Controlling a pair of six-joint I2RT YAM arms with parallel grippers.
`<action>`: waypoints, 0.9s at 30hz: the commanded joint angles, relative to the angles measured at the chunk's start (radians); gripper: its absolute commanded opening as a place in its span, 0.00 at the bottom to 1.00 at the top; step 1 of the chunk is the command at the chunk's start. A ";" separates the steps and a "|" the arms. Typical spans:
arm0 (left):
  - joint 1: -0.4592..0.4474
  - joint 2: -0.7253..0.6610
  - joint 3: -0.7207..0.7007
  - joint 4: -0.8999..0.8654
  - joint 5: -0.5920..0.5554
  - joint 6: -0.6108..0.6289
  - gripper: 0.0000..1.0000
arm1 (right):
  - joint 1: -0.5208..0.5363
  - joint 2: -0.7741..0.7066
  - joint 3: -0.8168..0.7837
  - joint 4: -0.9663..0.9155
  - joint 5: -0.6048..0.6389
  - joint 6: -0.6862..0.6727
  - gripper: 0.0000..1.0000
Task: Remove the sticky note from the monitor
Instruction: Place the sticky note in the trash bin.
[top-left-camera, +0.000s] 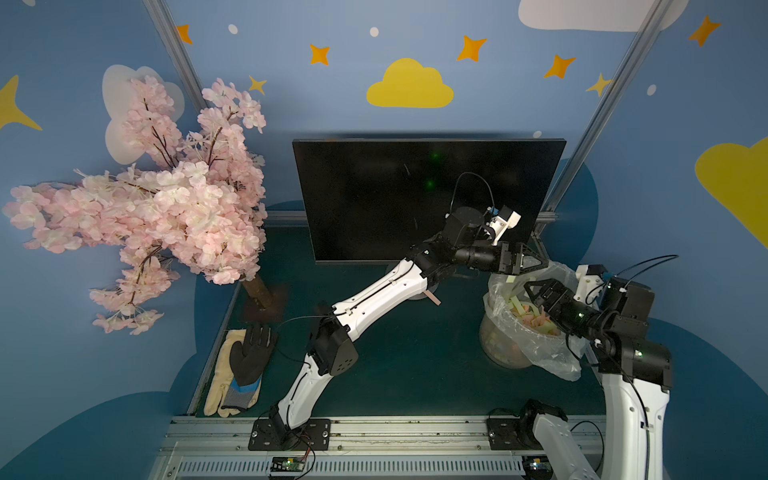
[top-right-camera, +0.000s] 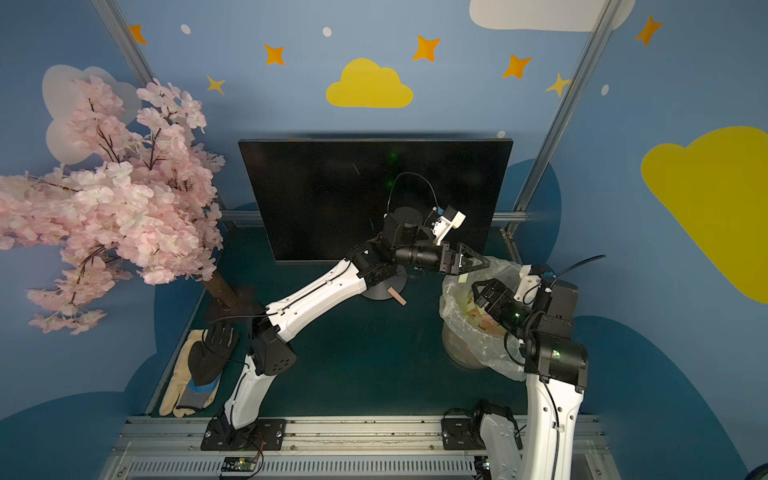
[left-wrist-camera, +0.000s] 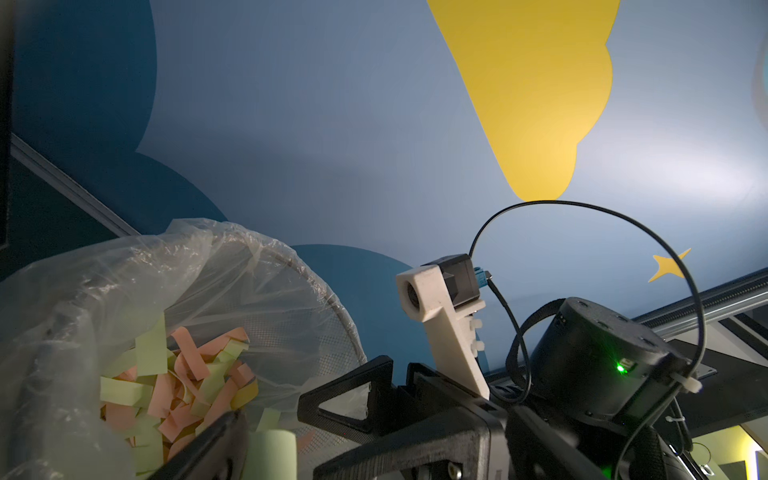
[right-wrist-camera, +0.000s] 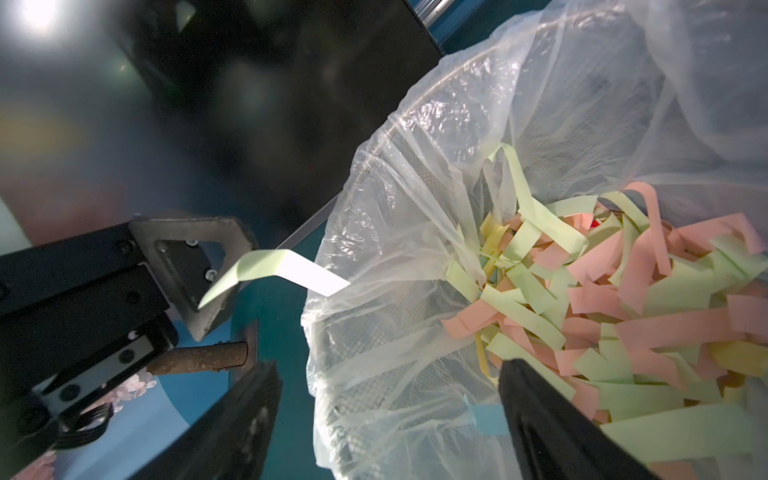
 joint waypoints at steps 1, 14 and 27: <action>-0.013 0.015 0.000 0.040 0.022 -0.022 1.00 | 0.005 -0.008 -0.006 0.034 -0.009 -0.023 0.88; -0.036 0.028 0.060 -0.219 -0.101 0.207 1.00 | 0.005 -0.024 0.011 0.007 0.041 -0.037 0.89; -0.043 -0.021 0.051 -0.414 -0.250 0.389 1.00 | 0.005 -0.024 0.015 -0.002 0.071 -0.042 0.89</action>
